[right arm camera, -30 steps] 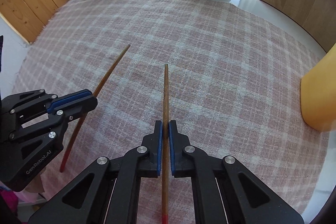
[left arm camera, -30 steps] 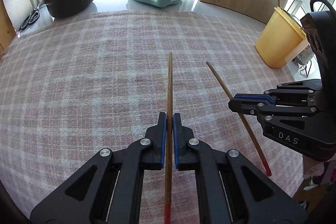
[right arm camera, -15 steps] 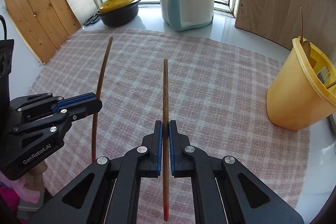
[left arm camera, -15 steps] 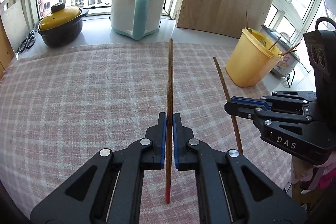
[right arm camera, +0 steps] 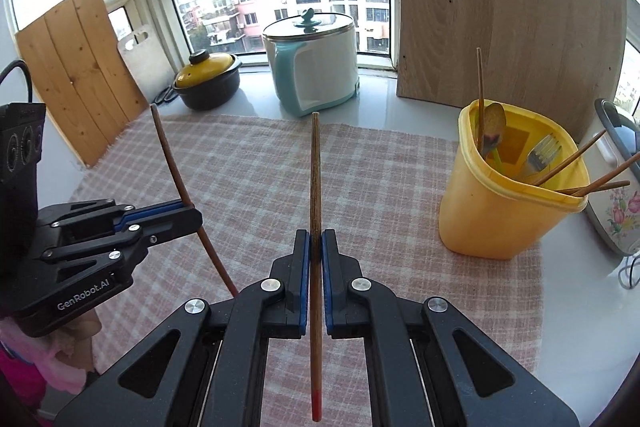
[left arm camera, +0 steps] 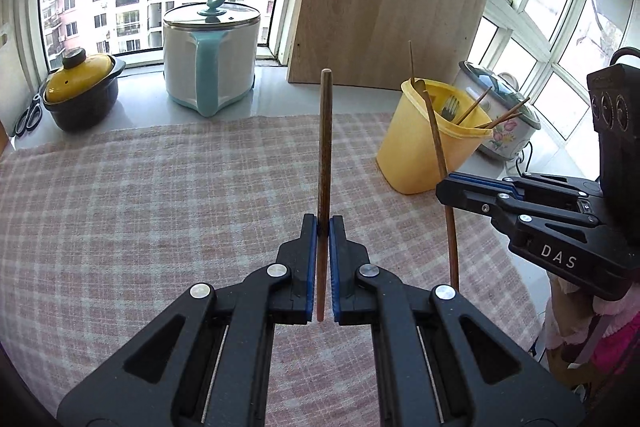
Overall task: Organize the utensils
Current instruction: 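Lift both chopsticks and carry them toward the yellow container with both tools, then lower the chopsticks into the yellow container with both tools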
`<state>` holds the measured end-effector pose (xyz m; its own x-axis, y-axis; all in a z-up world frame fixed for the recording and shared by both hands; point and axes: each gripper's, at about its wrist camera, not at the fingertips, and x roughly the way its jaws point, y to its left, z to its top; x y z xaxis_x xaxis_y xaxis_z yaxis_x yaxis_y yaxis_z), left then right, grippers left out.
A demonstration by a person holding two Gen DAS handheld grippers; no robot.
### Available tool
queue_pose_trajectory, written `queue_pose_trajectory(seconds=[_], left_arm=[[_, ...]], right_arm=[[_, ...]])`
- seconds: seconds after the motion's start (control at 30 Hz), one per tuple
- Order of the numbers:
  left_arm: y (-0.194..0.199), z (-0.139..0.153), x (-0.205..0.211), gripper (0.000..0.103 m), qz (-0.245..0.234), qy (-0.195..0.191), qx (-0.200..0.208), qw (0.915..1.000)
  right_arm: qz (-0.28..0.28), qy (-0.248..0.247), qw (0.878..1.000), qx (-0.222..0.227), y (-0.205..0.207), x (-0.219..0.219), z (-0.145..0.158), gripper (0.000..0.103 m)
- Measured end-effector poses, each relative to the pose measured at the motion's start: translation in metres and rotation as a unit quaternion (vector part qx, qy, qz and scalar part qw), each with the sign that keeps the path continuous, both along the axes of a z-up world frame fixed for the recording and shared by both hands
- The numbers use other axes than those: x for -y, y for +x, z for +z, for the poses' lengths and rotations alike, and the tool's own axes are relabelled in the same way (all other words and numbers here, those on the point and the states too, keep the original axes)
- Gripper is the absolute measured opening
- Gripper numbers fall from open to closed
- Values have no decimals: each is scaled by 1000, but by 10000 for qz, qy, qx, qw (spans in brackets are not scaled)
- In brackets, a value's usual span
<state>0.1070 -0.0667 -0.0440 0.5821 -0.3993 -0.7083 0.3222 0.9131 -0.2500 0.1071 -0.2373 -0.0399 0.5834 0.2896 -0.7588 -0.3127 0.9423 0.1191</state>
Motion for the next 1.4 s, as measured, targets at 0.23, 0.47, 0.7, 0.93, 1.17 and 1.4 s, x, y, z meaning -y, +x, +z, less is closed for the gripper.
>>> queue_pose_trajectory(seconds=[0.23,0.47,0.7,0.93,1.17,1.4], left_arm=[[8,23,27,4,-175,-129,210,9995],[22,53,56,4,-364,-259,510,9977],[39,81,82,4,-470,-389,791,9950],[51,106,102,4,-530,-445,1052,9920],[69,124,118,4,-507,-459,1213,9903],[91,123,138,4,-550,-531,1112,9909]], right_arm=[[-294,191,9989,325,0,40,26,4],[-624,299,9951,707,6,80,54,4],[-818,320,9910,1010,19,111,77,4],[-917,360,9867,1291,39,133,99,4],[-982,391,9837,1455,66,143,108,4],[-1088,455,9810,1539,86,150,107,4]])
